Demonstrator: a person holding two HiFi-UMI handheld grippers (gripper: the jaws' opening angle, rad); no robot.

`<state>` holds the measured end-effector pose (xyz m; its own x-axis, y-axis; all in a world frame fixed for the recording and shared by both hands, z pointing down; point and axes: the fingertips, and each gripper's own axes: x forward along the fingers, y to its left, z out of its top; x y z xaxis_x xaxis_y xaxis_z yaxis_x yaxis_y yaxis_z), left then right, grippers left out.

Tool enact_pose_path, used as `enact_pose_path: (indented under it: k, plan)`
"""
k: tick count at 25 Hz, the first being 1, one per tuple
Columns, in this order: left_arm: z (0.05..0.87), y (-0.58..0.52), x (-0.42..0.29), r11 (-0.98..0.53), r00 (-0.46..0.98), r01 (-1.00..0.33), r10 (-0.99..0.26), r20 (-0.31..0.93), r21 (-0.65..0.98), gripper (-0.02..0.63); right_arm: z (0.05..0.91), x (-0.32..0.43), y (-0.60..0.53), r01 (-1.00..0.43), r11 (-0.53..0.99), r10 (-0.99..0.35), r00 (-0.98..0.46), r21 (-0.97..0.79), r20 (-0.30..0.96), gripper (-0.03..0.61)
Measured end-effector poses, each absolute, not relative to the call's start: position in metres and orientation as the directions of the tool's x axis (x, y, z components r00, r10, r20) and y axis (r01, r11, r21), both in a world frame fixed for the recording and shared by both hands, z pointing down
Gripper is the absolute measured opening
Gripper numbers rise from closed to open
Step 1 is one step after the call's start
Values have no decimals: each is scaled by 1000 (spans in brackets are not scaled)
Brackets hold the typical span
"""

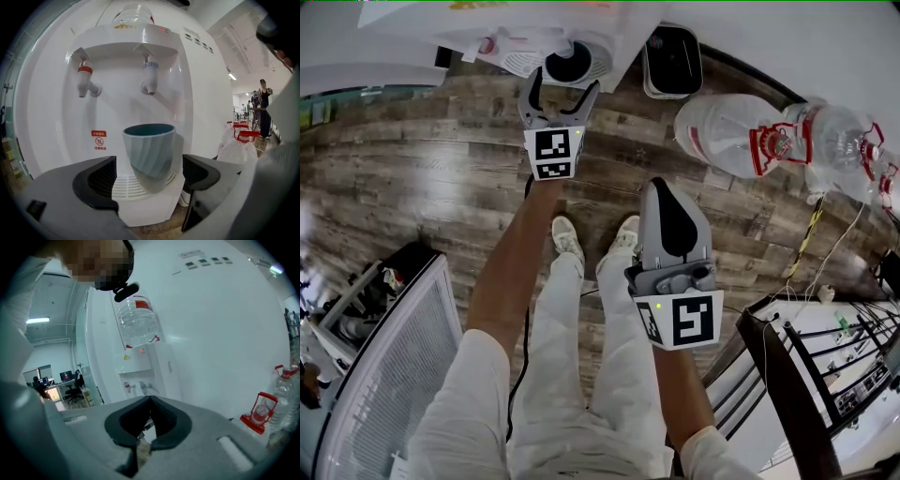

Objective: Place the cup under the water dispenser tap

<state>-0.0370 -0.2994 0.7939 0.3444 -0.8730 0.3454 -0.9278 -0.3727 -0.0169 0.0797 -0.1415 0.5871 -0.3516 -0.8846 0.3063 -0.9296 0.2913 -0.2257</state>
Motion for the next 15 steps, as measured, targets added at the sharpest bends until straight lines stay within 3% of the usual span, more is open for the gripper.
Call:
enact_pose_path:
  k: [15]
  plan:
    - [715,-252,-41,-358,361,-931,-886,291,65,433,545,82,-102,-946,277,-895,-318,-169,313,-5]
